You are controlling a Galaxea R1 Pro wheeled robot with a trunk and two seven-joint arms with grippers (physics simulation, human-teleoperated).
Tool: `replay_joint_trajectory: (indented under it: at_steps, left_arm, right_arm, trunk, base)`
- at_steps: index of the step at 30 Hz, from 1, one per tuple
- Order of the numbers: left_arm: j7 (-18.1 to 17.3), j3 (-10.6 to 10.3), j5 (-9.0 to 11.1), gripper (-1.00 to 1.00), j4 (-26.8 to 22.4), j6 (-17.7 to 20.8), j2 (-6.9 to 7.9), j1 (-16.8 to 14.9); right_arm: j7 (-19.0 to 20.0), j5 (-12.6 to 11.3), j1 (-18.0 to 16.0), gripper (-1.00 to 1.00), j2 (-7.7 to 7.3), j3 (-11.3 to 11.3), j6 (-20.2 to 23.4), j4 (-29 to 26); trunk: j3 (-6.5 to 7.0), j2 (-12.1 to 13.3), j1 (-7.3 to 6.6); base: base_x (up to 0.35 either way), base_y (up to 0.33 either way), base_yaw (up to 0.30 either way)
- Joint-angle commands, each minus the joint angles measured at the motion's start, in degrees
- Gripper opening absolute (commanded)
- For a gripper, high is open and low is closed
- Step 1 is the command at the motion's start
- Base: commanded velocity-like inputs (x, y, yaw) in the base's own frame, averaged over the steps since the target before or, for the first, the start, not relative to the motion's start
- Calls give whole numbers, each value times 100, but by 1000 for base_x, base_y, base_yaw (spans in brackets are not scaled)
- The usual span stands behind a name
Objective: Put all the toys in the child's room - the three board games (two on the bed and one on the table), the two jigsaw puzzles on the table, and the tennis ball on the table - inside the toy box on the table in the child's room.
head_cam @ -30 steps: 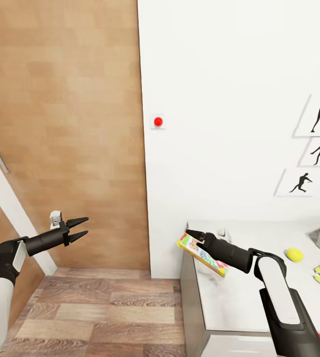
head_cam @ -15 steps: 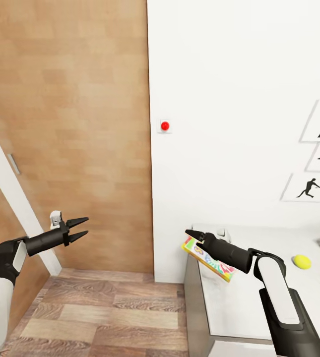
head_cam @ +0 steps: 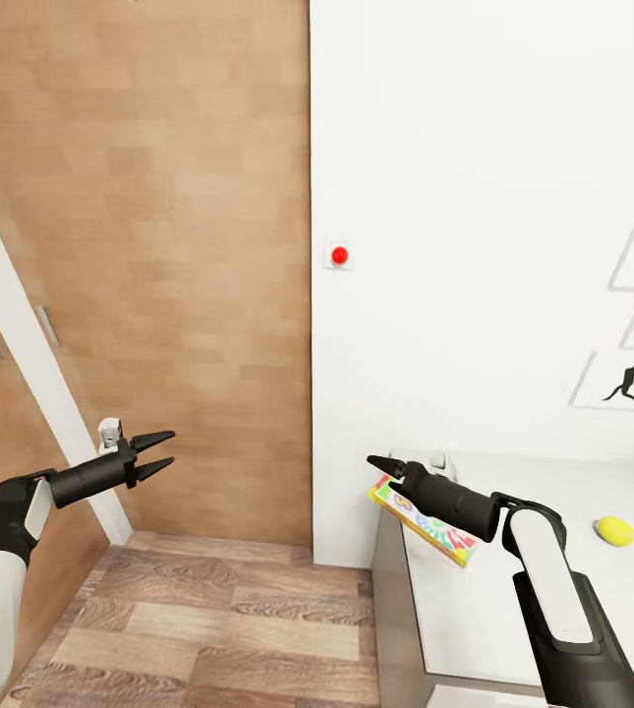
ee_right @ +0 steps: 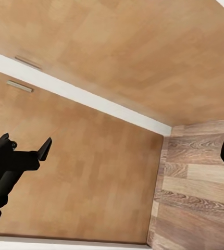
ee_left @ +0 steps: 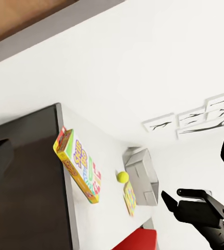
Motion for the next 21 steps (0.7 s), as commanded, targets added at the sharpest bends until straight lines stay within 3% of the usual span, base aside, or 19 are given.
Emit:
replay_joint_trajectory:
  at_steps: [1, 21]
  left_arm:
    - [-15, 8, 2, 100, 1, 59, -1, -6]
    - [-2, 10, 2, 100, 1, 53, -15, -6]
  right_arm:
    - [-17, -20, -6, 100, 0, -5, 27, -3]
    - [1, -20, -6, 100, -4, -5, 33, -6]
  trunk:
    - [-12, -13, 4]
    - [-10, -13, 4]
  base:
    - [0, 0, 22]
    - [0, 0, 3]
